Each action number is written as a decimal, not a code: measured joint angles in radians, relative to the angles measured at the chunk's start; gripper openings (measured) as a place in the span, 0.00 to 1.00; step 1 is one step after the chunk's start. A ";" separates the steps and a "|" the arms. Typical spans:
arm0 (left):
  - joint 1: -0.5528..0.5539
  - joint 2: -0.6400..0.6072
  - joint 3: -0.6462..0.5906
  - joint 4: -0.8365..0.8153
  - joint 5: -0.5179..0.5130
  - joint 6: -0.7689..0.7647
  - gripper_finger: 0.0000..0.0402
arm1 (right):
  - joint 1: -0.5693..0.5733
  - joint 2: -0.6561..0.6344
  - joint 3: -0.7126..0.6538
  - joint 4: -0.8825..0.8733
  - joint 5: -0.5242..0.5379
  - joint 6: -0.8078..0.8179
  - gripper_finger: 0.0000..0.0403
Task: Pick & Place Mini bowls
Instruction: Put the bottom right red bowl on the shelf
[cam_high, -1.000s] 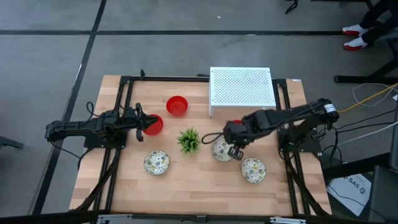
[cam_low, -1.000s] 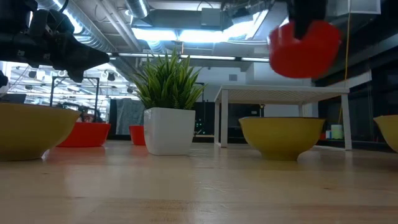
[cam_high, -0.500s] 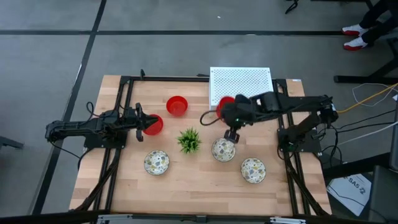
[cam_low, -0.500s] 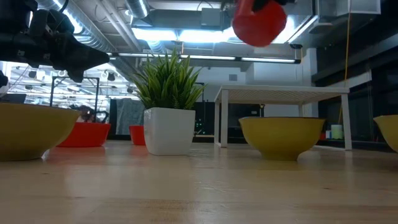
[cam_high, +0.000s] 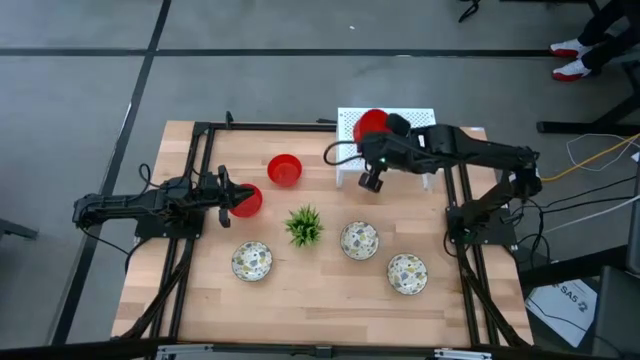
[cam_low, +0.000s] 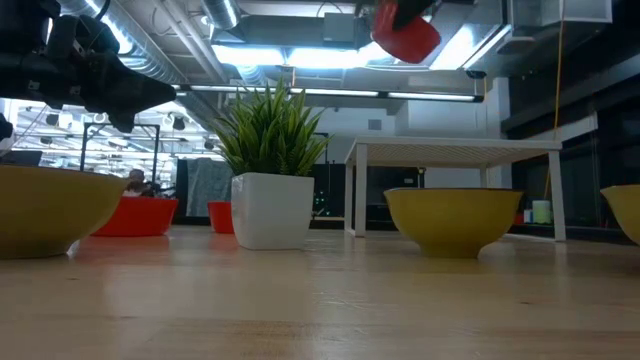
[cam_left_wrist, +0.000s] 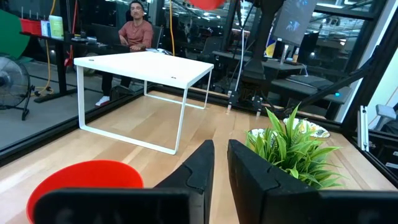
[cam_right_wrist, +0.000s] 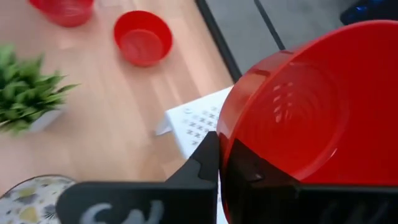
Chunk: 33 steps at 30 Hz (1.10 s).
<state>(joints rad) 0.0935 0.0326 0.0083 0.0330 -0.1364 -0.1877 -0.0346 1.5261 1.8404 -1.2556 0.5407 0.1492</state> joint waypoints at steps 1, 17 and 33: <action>0.000 0.000 0.000 0.000 0.000 0.000 0.11 | -0.010 0.000 0.000 0.000 0.001 0.001 0.02; 0.000 0.000 0.000 0.000 0.000 0.000 0.11 | -0.146 0.000 0.000 -0.073 0.071 0.005 0.02; 0.000 0.000 0.000 0.000 0.000 0.000 0.11 | -0.274 -0.056 -0.049 -0.306 0.050 0.100 0.02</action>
<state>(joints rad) 0.0933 0.0330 0.0082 0.0330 -0.1364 -0.1879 -0.3084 1.4698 1.7916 -1.5617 0.5907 0.2496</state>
